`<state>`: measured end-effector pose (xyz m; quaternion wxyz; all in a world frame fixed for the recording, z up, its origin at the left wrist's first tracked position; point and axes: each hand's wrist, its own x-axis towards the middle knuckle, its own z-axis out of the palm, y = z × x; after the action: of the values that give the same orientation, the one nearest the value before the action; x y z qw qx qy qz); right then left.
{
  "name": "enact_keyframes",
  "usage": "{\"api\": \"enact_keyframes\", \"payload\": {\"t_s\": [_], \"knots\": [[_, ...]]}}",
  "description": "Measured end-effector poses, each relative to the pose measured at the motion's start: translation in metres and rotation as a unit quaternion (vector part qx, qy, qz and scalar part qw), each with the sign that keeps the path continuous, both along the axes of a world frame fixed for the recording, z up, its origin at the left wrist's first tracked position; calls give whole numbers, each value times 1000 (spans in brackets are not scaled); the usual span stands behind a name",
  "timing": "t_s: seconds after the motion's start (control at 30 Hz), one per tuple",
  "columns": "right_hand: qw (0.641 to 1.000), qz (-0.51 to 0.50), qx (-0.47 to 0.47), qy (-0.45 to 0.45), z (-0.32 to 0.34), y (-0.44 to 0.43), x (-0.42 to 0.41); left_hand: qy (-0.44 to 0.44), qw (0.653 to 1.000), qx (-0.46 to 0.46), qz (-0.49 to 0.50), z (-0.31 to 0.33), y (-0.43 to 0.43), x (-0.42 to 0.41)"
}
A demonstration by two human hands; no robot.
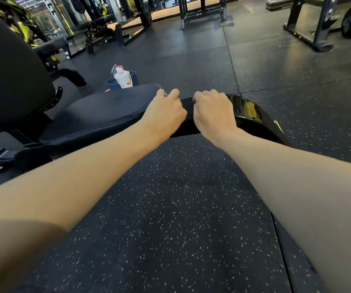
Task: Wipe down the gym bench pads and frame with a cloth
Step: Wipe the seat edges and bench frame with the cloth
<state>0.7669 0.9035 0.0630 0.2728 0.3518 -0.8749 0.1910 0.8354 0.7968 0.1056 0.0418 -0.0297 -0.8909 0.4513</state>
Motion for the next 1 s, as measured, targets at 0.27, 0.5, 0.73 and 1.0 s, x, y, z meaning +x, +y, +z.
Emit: {"api": "enact_keyframes", "payload": {"t_s": [0.27,0.5,0.73,1.0], "knots": [[999,37,-19,-33,0,-12,3,104,988,75,-91,-8,-26,73],[996,22,-21,-86,7,-28,17,144,965,31,-217,-10,-33,51],[993,25,-31,-115,12,-32,26,63,964,-26,-256,-28,-66,60],[996,36,-72,-40,17,-50,45,133,963,39,-230,-37,-131,123]]}}
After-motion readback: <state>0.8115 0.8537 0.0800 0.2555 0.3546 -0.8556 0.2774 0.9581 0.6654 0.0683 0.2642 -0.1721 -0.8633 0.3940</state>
